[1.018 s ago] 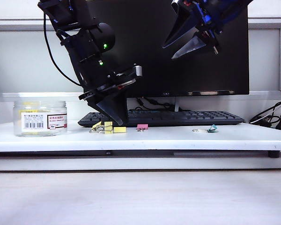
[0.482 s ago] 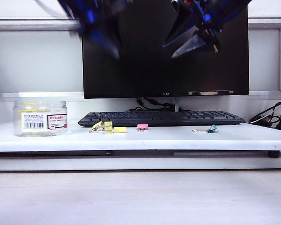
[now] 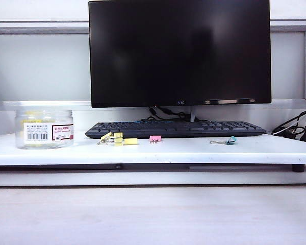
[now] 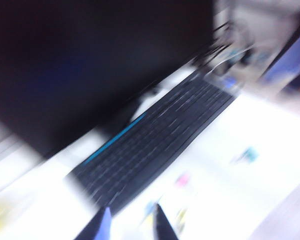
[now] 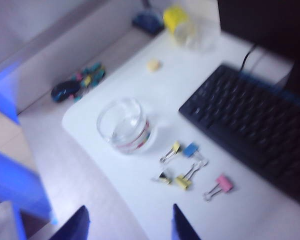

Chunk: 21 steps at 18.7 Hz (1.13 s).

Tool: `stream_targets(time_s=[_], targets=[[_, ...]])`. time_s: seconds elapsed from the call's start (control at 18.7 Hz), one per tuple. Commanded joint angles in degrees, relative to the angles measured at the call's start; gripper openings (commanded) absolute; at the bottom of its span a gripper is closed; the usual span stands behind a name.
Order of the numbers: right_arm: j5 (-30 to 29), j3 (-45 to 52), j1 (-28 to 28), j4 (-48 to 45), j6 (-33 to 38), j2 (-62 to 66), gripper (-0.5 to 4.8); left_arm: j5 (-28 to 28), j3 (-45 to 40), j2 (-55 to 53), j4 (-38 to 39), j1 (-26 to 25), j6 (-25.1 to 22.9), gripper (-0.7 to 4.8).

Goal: Take the clips out of the round transparent plastic box and place them on the table.

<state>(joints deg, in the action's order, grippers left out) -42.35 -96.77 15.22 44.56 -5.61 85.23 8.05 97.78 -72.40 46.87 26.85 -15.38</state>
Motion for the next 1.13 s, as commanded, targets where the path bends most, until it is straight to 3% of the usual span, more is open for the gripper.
stream_targets(time_s=[0.05, 0.43, 0.7, 1.13], targets=[[5.4, -0.3, 0.0, 3.3, -0.4, -7.2, 2.12, -5.0, -2.1, 8.5, 6.6, 0.0, -0.7, 1.25], [5.7, -0.2, 0.0, 13.0, -0.4, -20.0, 2.12, -5.7, -14.1, 35.0, 6.8, 0.0, 3.8, 1.25], [11.5, 4.5, 0.0, 15.5, 0.8, -30.5, 2.12, -5.9, -21.1, 50.2, 7.0, 0.0, 6.3, 1.25], [22.2, 17.3, 0.0, 10.3, 7.6, -50.8, 2.12, -5.4, -29.4, 55.4, 10.1, 0.0, 12.3, 1.24]])
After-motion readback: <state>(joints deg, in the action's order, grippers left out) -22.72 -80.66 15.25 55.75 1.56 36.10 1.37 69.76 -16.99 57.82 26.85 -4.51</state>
